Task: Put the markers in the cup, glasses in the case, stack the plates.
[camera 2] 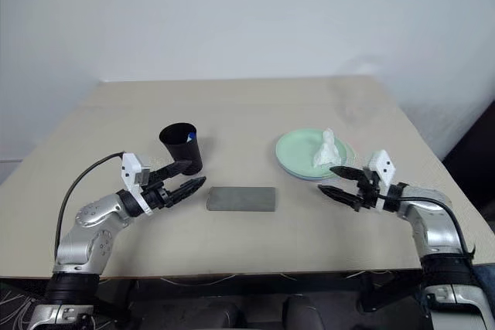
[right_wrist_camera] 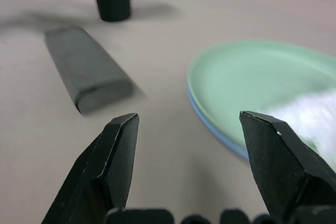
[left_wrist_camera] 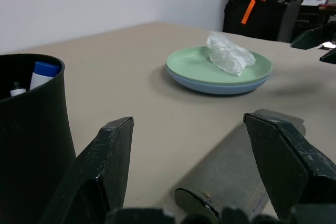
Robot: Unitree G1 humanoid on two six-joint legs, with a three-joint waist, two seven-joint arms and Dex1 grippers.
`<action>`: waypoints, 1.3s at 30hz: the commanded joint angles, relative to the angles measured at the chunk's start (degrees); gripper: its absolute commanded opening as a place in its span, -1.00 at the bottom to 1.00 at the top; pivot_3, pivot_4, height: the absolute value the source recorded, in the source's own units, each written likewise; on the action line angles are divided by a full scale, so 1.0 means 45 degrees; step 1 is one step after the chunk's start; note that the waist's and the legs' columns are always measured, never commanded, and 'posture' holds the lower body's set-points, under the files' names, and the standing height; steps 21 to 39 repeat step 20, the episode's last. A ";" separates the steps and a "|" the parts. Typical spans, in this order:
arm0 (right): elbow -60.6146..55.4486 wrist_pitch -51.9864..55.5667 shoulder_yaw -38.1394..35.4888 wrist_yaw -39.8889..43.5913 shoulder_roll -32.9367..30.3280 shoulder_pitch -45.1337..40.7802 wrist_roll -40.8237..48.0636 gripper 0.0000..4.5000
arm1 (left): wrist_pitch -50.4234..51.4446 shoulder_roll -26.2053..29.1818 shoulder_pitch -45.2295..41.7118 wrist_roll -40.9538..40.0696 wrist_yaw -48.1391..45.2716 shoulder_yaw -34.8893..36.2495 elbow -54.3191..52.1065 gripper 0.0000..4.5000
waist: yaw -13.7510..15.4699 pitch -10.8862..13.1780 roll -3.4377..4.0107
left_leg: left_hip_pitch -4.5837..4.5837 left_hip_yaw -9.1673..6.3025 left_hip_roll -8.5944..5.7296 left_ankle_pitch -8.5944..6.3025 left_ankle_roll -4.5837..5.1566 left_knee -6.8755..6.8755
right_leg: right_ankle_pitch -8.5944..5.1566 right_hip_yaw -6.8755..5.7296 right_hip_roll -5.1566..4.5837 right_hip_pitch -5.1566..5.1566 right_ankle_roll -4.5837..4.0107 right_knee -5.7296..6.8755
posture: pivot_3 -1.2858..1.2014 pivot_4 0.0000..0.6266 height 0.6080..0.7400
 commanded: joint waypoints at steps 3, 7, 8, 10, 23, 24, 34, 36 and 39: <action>0.0056 -0.0647 -0.0900 0.0050 -0.0431 0.0342 0.0207 0.48 | -0.0702 -0.0142 0.0081 0.0299 0.0068 -0.0044 -0.0221 0.57 | -0.0035 0.0003 0.0000 | 0.0021 0.0068 0.0030 -0.0003 0.0005 -0.0004 | -0.0009 0.0021 0.0000 0.0000 -0.0012 -0.0001 | 0.03 -1.00 1.00; 0.0627 -0.0994 -0.0953 -0.0230 -0.0230 0.0270 -0.0017 0.48 | -0.1091 -0.0379 0.0085 0.0517 0.0214 -0.0078 0.0106 0.57 | -0.0159 0.0012 -0.0015 | 0.0048 0.0169 0.0093 -0.0012 0.0008 -0.0004 | -0.0015 0.0013 -0.0004 0.0047 -0.0013 -0.0019 | 0.03 -1.00 1.00; 0.0658 -0.1008 -0.0952 -0.0272 -0.0190 0.0300 -0.0006 0.48 | -0.1147 -0.0430 0.0120 0.0561 0.0242 -0.0097 0.0111 0.57 | -0.0162 0.0013 -0.0016 | 0.0069 0.0185 0.0109 -0.0019 -0.0005 -0.0004 | -0.0016 0.0006 -0.0004 0.0068 -0.0012 -0.0027 | 0.03 -1.00 1.00; 0.0652 -0.0999 -0.0947 -0.0333 -0.0146 0.0348 0.0028 0.48 | -0.1111 -0.0523 0.0214 0.0544 0.0385 -0.0077 -0.0055 0.57 | -0.0178 0.0013 -0.0017 | 0.0088 0.0205 0.0123 -0.0039 -0.0039 -0.0002 | -0.0018 0.0003 -0.0003 0.0076 -0.0012 -0.0030 | 0.03 -1.00 1.00; 0.0145 -0.0621 -0.0823 -0.0247 -0.0250 0.0576 0.0082 0.48 | -0.0974 -0.0629 0.1385 0.0388 0.0732 -0.0121 -0.1054 0.57 | -0.0158 0.0013 -0.0017 | 0.0128 0.0212 0.0133 -0.0036 0.0017 -0.0006 | -0.0018 0.0007 -0.0001 0.0075 -0.0012 -0.0028 | 0.03 -1.00 1.00; 0.0145 -0.0621 -0.0823 -0.0247 -0.0250 0.0576 0.0082 0.48 | -0.0974 -0.0629 0.1385 0.0388 0.0732 -0.0121 -0.1054 0.57 | -0.0158 0.0013 -0.0017 | 0.0128 0.0212 0.0133 -0.0036 0.0017 -0.0006 | -0.0018 0.0007 -0.0001 0.0075 -0.0012 -0.0028 | 0.03 -1.00 1.00; 0.0145 -0.0621 -0.0823 -0.0247 -0.0250 0.0576 0.0082 0.48 | -0.0974 -0.0629 0.1385 0.0388 0.0732 -0.0121 -0.1054 0.57 | -0.0158 0.0013 -0.0017 | 0.0128 0.0212 0.0133 -0.0036 0.0017 -0.0006 | -0.0018 0.0007 -0.0001 0.0075 -0.0012 -0.0028 | 0.03 -1.00 1.00; 0.0145 -0.0621 -0.0823 -0.0247 -0.0250 0.0576 0.0082 0.48 | -0.0974 -0.0629 0.1385 0.0388 0.0732 -0.0121 -0.1054 0.57 | -0.0158 0.0013 -0.0017 | 0.0128 0.0212 0.0133 -0.0036 0.0017 -0.0006 | -0.0018 0.0007 -0.0001 0.0075 -0.0012 -0.0028 | 0.03 -1.00 1.00; 0.0145 -0.0621 -0.0823 -0.0247 -0.0250 0.0576 0.0082 0.48 | -0.0974 -0.0629 0.1385 0.0388 0.0732 -0.0121 -0.1054 0.57 | -0.0158 0.0013 -0.0017 | 0.0128 0.0212 0.0133 -0.0036 0.0017 -0.0006 | -0.0018 0.0007 -0.0001 0.0075 -0.0012 -0.0028 | 0.03 -1.00 1.00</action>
